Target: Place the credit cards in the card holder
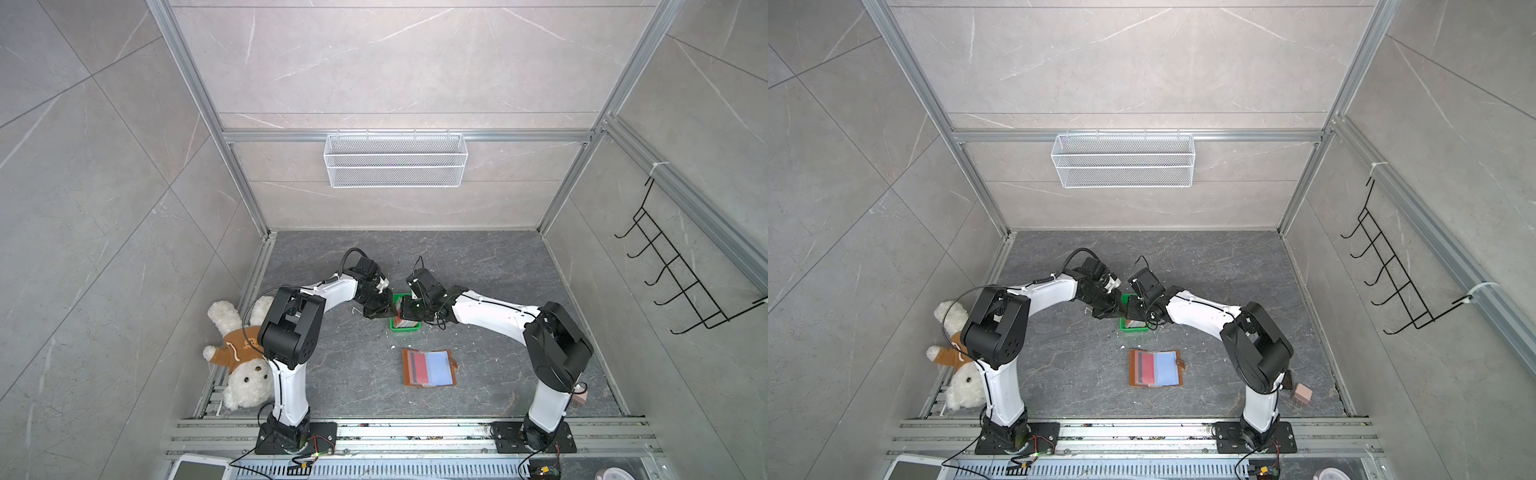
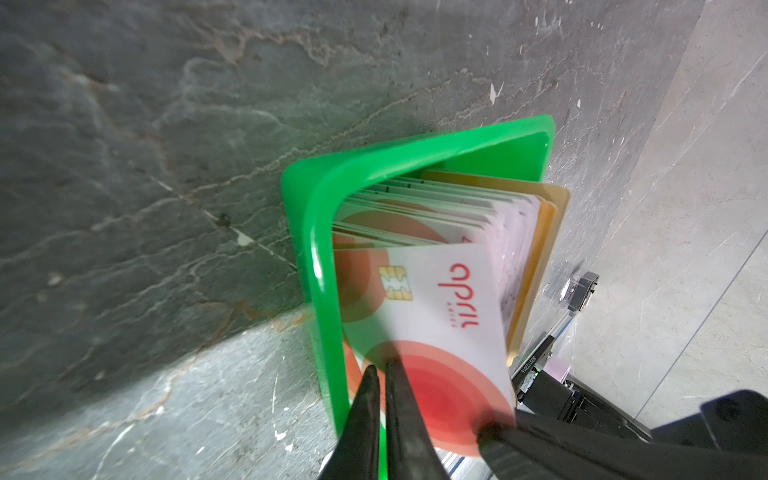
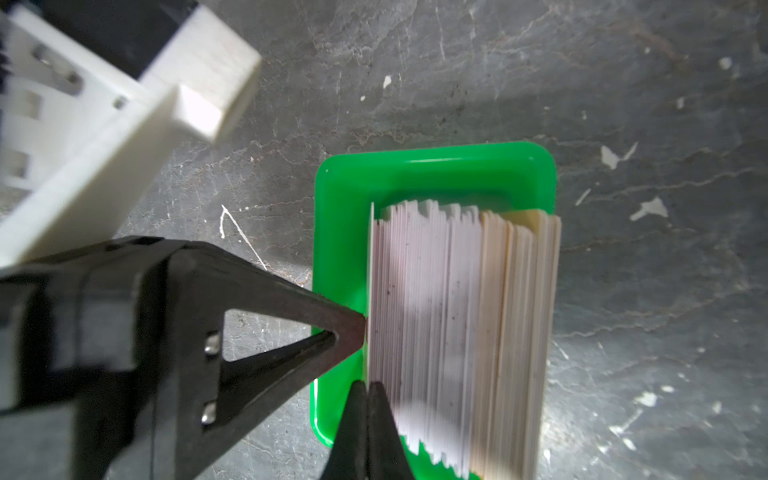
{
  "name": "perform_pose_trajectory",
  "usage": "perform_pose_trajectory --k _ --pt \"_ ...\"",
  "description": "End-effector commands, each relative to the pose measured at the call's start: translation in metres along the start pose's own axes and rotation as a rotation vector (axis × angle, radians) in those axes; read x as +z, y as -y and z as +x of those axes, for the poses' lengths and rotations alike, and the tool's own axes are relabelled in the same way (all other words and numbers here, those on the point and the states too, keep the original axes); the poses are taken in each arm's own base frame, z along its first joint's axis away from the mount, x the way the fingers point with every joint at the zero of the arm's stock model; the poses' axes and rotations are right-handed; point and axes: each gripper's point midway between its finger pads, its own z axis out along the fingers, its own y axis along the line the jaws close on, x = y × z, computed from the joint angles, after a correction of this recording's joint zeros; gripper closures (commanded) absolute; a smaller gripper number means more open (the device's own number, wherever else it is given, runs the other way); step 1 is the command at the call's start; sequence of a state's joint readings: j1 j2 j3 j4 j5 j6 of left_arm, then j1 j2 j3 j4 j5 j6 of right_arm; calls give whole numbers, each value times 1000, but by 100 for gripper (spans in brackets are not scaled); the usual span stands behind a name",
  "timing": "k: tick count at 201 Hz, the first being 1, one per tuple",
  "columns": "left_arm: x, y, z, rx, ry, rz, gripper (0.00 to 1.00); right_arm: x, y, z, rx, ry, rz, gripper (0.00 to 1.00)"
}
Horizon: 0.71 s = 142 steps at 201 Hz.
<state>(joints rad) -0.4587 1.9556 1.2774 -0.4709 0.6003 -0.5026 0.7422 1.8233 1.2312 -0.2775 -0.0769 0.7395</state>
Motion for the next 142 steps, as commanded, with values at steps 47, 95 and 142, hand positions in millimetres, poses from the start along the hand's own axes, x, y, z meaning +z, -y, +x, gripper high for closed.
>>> perform_pose_trajectory --k 47,95,142 --pt "-7 2 -2 30 18 -28 89 -22 -5 -14 -41 102 -17 100" --pt "-24 19 -8 90 73 -4 87 -37 -13 -21 -10 151 -67 100" --pt "-49 43 -9 172 127 36 79 -58 -12 -22 -23 181 -66 100"
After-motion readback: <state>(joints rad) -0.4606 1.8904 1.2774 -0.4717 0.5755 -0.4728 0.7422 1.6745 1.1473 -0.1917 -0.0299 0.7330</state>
